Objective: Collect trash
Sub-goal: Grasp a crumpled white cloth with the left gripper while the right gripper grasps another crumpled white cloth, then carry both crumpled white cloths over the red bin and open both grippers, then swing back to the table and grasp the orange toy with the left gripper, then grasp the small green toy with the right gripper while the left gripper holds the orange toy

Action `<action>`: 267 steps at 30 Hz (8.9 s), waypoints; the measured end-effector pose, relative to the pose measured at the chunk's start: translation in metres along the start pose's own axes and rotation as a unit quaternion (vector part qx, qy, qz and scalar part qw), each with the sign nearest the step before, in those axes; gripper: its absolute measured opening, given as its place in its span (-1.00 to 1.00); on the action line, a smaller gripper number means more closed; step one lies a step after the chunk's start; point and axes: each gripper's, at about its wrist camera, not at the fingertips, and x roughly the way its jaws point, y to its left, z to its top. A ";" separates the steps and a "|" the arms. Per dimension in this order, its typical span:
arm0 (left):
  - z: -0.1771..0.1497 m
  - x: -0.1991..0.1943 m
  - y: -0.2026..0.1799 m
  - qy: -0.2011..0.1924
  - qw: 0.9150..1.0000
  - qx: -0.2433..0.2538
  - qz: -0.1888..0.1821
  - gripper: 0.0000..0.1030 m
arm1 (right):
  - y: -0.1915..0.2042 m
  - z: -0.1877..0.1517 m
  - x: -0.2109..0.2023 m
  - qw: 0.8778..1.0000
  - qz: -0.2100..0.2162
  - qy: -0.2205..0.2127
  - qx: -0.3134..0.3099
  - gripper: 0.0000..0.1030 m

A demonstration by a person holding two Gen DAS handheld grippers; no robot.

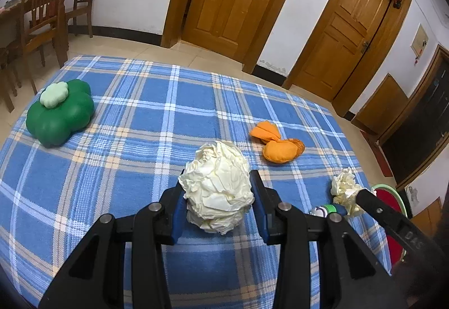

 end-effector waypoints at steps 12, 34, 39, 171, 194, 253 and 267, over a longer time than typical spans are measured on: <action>-0.001 0.002 0.000 -0.004 1.000 0.004 0.008 -0.21 | -0.007 0.002 0.012 1.000 -0.010 0.010 0.011 -0.27; -0.003 0.003 0.000 -0.005 1.000 0.001 0.006 -0.21 | -0.031 0.003 -0.035 0.999 -0.014 -0.044 0.028 -0.65; -0.004 0.004 0.000 -0.007 1.000 0.004 0.007 -0.21 | -0.029 -0.003 -0.052 0.998 -0.011 -0.057 0.017 -0.65; -0.093 0.008 -0.269 0.135 0.949 0.240 -0.152 0.10 | -0.261 -0.068 -0.155 0.965 -0.056 -0.098 0.236 -0.30; -0.033 0.009 -0.198 0.093 0.974 0.192 -0.077 0.10 | -0.241 -0.062 -0.157 0.968 -0.067 -0.094 0.224 0.30; 0.028 0.030 -0.061 0.036 0.996 0.081 -0.030 -0.19 | -0.194 -0.048 -0.141 0.976 -0.089 -0.068 0.186 0.34; 0.009 -0.022 -0.013 0.009 0.998 0.064 0.004 -0.19 | -0.104 -0.036 -0.120 0.993 -0.037 -0.048 0.101 0.38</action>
